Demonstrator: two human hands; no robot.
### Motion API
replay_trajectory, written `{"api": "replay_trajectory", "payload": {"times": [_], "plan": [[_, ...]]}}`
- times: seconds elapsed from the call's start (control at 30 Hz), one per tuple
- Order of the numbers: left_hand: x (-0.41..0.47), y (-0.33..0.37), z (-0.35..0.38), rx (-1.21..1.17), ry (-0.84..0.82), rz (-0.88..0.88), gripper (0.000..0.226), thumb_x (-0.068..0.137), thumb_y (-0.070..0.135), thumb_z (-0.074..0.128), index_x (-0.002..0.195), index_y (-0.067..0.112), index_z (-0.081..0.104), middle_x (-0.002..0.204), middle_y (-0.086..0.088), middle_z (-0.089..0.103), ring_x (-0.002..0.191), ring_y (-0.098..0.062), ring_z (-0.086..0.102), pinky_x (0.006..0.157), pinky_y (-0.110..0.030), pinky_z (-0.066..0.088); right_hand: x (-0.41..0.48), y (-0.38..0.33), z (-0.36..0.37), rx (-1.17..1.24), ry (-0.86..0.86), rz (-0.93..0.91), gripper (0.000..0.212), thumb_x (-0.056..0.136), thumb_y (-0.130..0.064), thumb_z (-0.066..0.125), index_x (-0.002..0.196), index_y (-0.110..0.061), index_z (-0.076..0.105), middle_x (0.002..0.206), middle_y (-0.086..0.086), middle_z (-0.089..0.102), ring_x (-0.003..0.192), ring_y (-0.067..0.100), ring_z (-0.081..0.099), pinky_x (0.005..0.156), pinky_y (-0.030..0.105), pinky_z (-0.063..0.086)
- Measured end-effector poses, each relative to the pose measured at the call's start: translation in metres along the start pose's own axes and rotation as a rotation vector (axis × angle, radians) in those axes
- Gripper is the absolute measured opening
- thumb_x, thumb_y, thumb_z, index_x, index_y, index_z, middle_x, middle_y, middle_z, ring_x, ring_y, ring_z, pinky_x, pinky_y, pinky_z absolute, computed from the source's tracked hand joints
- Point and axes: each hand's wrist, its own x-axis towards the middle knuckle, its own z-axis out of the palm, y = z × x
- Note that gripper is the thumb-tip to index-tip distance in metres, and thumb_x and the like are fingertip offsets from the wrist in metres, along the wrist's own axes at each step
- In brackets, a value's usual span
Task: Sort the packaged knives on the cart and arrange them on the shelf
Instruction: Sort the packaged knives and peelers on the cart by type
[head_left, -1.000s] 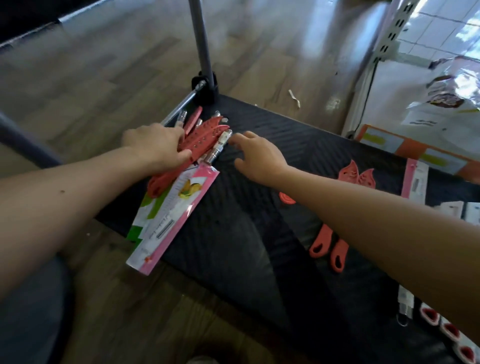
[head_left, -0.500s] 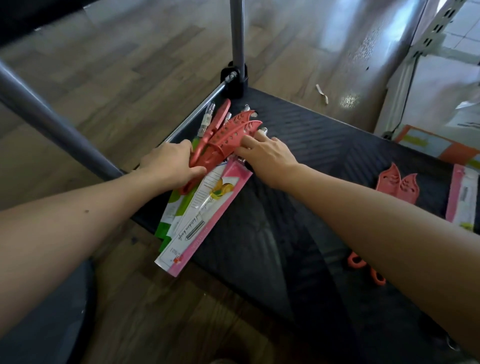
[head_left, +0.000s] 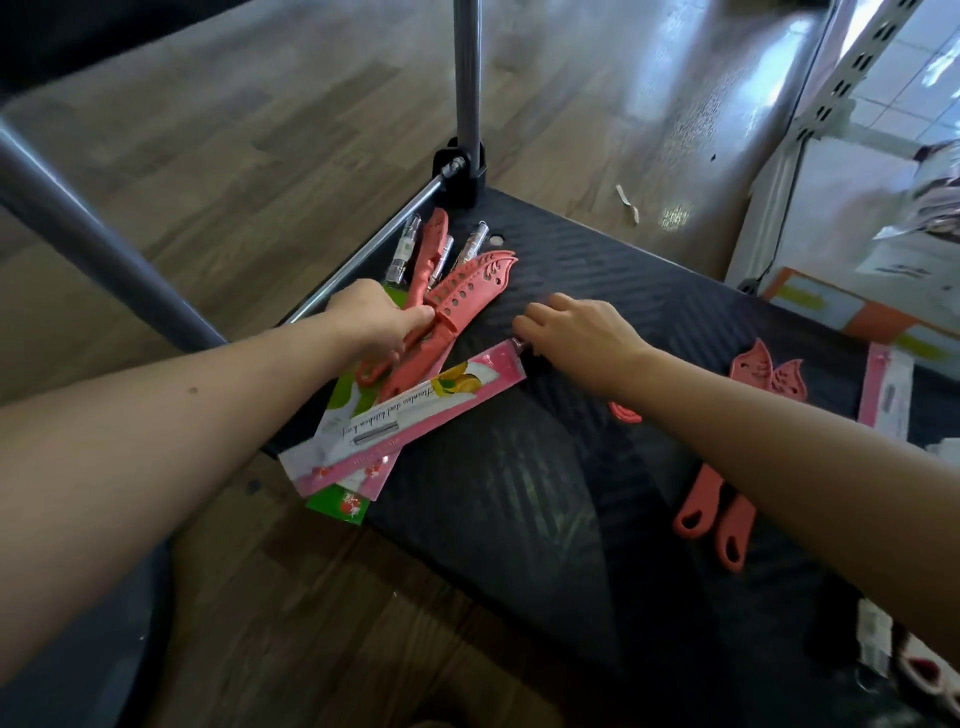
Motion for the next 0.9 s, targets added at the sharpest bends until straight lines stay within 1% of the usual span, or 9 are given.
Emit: {"api": "replay_trajectory", "payload": {"times": [0.1,0.2,0.33,0.43,0.47,0.6,0.67,0.77,0.9], "plan": [[0.001,0.006,0.009,-0.274,-0.065,-0.073,0.037,0.086,0.03,0.063,0.102,-0.004,0.063,0.071,-0.008,0.06,0.057,-0.014,0.054,0.071,-0.027,0.053,-0.023,0.007,-0.001,0.0,-0.061,0.034,0.038,0.095,-0.018,0.045,0.132,-0.014,0.039,0.132,0.003,0.047,0.117,0.022,0.051,0.077,0.031,0.046],[-0.001,0.013,0.017,-0.323,-0.066,-0.071,0.039,0.084,0.025,0.066,0.107,-0.006,0.061,0.079,-0.012,0.063,0.058,-0.015,0.057,0.074,-0.029,0.056,-0.045,0.015,-0.001,0.004,-0.097,0.066,0.035,0.095,-0.026,0.044,0.128,-0.014,0.042,0.129,0.002,0.05,0.115,0.022,0.054,0.078,0.032,0.046],[-0.006,0.033,0.023,-0.262,-0.005,-0.006,0.045,0.079,0.035,0.07,0.102,-0.003,0.062,0.087,-0.013,0.066,0.064,-0.02,0.063,0.059,-0.024,0.059,-0.07,0.026,-0.004,0.038,-0.128,0.127,0.033,0.095,-0.031,0.042,0.121,-0.012,0.047,0.122,0.002,0.055,0.107,0.022,0.059,0.073,0.032,0.045],[-0.02,0.056,0.032,-0.259,-0.032,0.045,0.031,0.085,0.028,0.066,0.103,0.003,0.06,0.081,-0.009,0.059,0.057,-0.013,0.053,0.039,-0.013,0.047,-0.088,0.033,-0.005,0.119,-0.119,0.257,0.028,0.094,-0.031,0.045,0.114,-0.013,0.054,0.111,0.002,0.061,0.096,0.022,0.063,0.066,0.028,0.04],[-0.025,0.064,0.036,-0.266,-0.045,0.057,0.031,0.086,0.026,0.065,0.107,0.004,0.059,0.084,-0.009,0.058,0.059,-0.012,0.052,0.038,-0.013,0.046,-0.094,0.034,-0.005,0.16,-0.119,0.317,0.026,0.093,-0.031,0.047,0.109,-0.014,0.057,0.106,0.002,0.063,0.091,0.021,0.063,0.064,0.027,0.04],[-0.04,0.091,0.062,-0.331,-0.089,0.1,0.041,0.088,0.025,0.063,0.118,-0.002,0.056,0.088,-0.009,0.057,0.063,-0.013,0.051,0.056,-0.022,0.049,-0.119,0.041,-0.003,0.353,-0.183,0.57,0.025,0.089,-0.034,0.055,0.08,-0.011,0.061,0.076,0.002,0.061,0.06,0.013,0.053,0.047,0.022,0.033],[-0.048,0.101,0.078,-0.319,-0.114,0.094,0.04,0.088,0.027,0.063,0.115,-0.002,0.057,0.089,-0.011,0.057,0.063,-0.014,0.051,0.061,-0.025,0.05,-0.135,0.046,-0.001,0.479,-0.21,0.707,0.028,0.086,-0.033,0.059,0.068,-0.011,0.058,0.064,0.0,0.055,0.054,0.01,0.049,0.044,0.021,0.033],[-0.063,0.11,0.103,-0.273,-0.143,0.09,0.035,0.087,0.029,0.063,0.108,0.0,0.061,0.085,-0.011,0.06,0.062,-0.015,0.053,0.064,-0.027,0.052,-0.158,0.054,0.0,0.692,-0.227,0.858,0.027,0.085,-0.033,0.06,0.069,-0.011,0.059,0.065,0.0,0.054,0.064,0.016,0.058,0.056,0.027,0.049],[-0.084,0.117,0.131,-0.182,-0.2,0.092,0.034,0.089,0.032,0.061,0.104,0.001,0.062,0.084,-0.01,0.061,0.066,-0.015,0.058,0.052,-0.022,0.052,-0.187,0.052,0.007,0.974,-0.169,1.07,0.03,0.086,-0.034,0.062,0.07,-0.01,0.061,0.066,0.002,0.059,0.074,0.022,0.068,0.075,0.036,0.059]]}}
